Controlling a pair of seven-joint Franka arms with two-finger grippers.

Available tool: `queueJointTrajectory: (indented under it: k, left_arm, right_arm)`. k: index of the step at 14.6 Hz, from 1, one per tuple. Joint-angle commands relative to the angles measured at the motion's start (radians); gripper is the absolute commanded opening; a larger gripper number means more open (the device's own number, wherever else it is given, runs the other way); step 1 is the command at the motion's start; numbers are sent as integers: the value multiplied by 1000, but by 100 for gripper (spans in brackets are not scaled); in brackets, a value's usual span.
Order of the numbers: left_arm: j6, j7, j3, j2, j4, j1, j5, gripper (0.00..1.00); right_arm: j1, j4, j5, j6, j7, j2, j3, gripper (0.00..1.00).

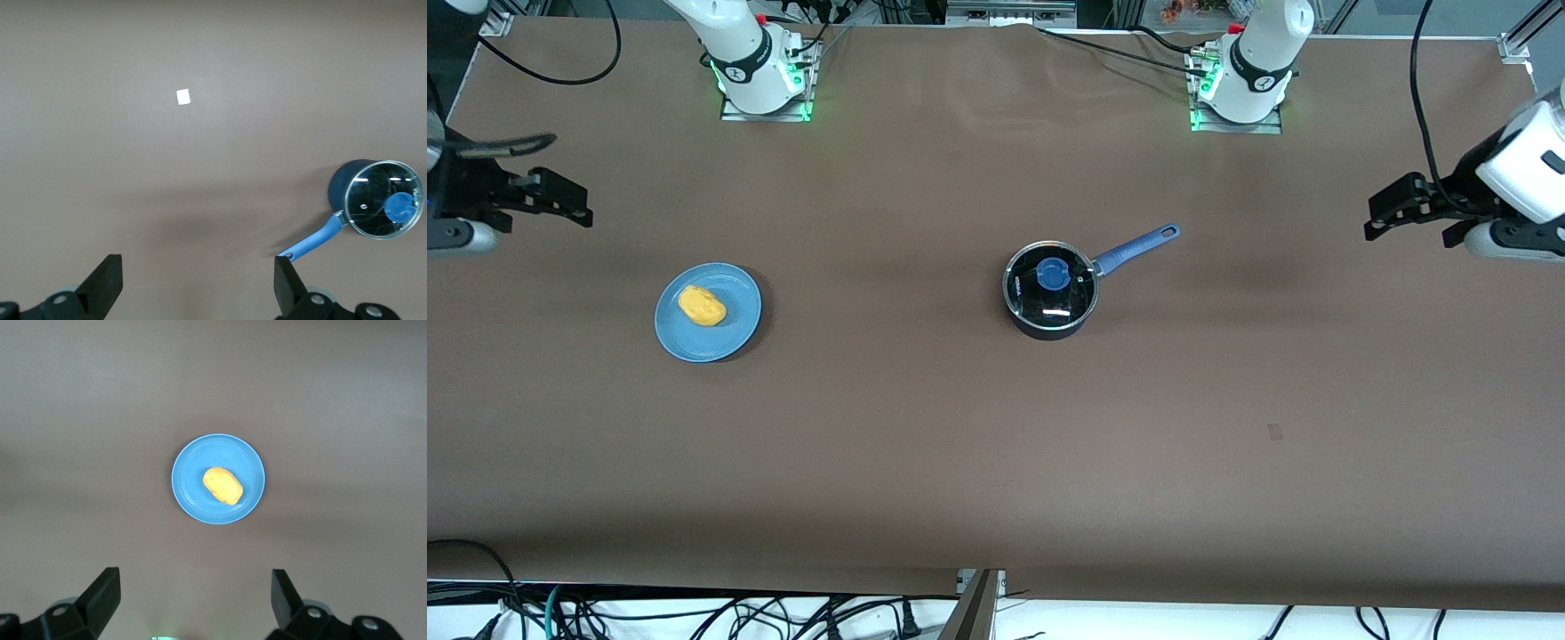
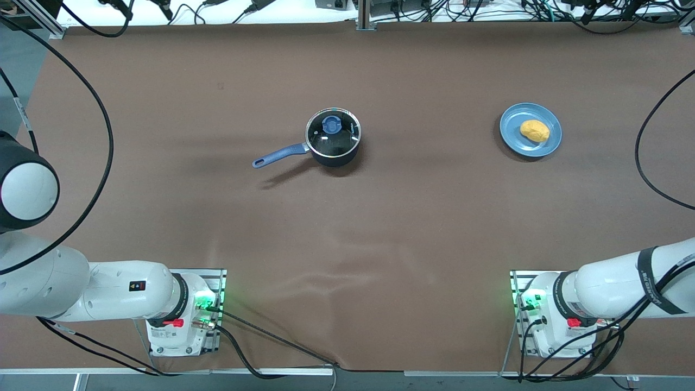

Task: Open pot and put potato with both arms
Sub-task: 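Reach the right gripper to the potato while the left gripper reaches the lid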

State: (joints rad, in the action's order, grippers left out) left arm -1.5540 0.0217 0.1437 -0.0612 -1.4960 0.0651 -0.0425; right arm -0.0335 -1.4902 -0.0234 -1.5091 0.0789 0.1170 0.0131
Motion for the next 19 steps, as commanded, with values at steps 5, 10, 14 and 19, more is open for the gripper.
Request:
queueJointTrajectory:
  k: [5, 10, 14, 19]
  left_arm:
    - [80, -5, 34, 12, 112, 1, -97, 100]
    - [81, 255, 195, 7, 117, 1, -97, 100]
    - [66, 444, 325, -44, 108, -2, -74, 100]
    - [12, 601, 384, -160, 102, -45, -41, 100]
  right_arm:
    - [7, -1, 5, -33, -1, 81, 5, 100]
    - [3, -21, -26, -31, 21, 130, 7, 100]
    - [-2, -102, -67, -92, 50, 141, 2, 100]
    - [-2, -240, -89, -245, 205, 128, 1, 100]
